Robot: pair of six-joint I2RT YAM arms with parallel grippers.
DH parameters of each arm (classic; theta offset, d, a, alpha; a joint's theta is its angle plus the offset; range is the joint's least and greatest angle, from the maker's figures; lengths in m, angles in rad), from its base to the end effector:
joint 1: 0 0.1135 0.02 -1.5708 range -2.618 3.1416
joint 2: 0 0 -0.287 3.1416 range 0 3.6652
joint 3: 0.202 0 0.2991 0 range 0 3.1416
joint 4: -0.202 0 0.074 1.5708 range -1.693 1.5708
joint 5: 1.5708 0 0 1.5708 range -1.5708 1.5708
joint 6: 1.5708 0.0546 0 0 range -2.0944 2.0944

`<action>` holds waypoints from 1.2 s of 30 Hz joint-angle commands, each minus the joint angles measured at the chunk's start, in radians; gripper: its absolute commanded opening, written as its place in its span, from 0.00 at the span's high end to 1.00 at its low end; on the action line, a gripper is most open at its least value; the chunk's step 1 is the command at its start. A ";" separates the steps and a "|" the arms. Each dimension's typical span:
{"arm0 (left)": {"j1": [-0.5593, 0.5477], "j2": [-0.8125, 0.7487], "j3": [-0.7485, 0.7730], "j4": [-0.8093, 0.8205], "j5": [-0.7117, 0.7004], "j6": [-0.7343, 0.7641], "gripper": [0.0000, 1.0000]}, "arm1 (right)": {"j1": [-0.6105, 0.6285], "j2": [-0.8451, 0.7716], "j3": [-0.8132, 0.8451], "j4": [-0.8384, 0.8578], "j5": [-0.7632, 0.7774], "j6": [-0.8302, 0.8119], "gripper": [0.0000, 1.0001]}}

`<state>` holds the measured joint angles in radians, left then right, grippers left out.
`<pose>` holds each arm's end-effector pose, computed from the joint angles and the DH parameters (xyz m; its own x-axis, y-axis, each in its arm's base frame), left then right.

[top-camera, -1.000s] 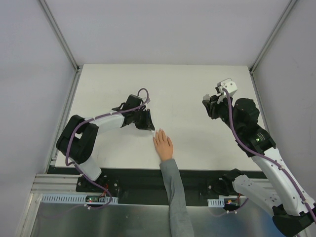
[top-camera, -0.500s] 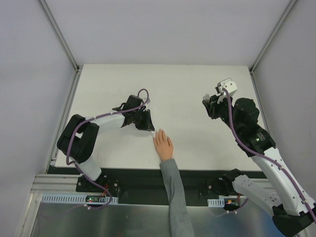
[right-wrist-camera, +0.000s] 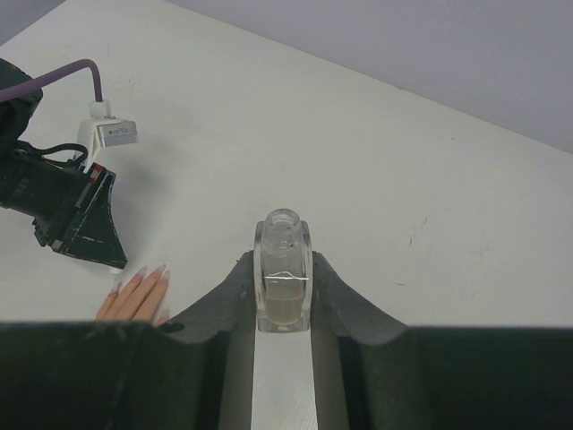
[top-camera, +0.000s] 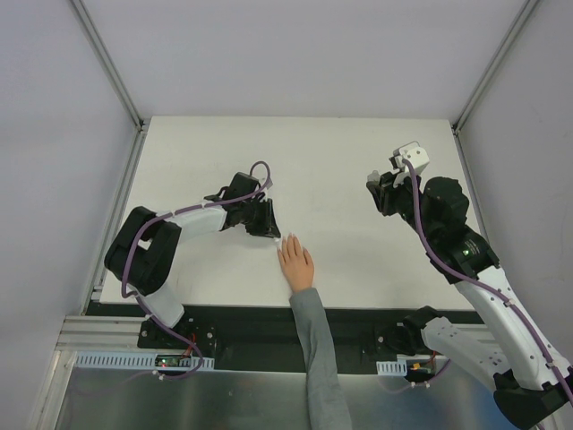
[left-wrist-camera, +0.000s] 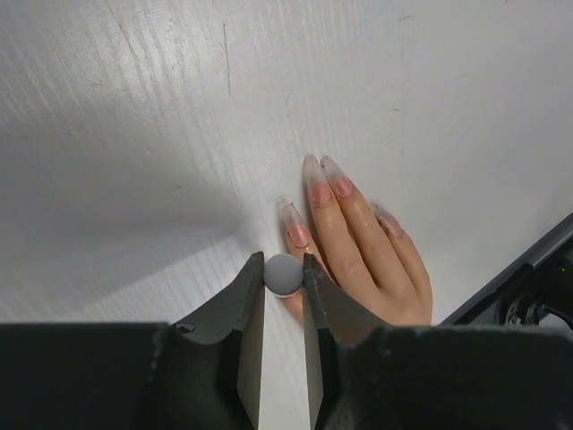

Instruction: Paint the nails

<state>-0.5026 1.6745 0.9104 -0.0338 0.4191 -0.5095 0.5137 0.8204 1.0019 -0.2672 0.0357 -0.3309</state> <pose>0.3304 -0.2070 0.1509 -0.8837 -0.0226 -0.4674 0.2955 0.7475 -0.5949 0.2011 0.1112 0.4243 0.0790 -0.3282 -0.9413 -0.4594 0.8260 -0.3266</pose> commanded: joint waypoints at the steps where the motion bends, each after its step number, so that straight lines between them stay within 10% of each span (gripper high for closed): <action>1: 0.004 0.008 0.021 0.025 0.021 -0.009 1.00 | -0.007 -0.001 0.004 0.029 -0.017 0.010 1.00; 36: 0.018 0.013 0.016 0.031 0.012 0.000 1.00 | -0.017 0.008 0.007 0.031 -0.026 0.020 1.00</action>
<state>-0.4953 1.6833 0.9104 -0.0196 0.4191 -0.5098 0.5053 0.8322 1.0019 -0.2676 0.0177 -0.3233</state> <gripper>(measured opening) 0.172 0.268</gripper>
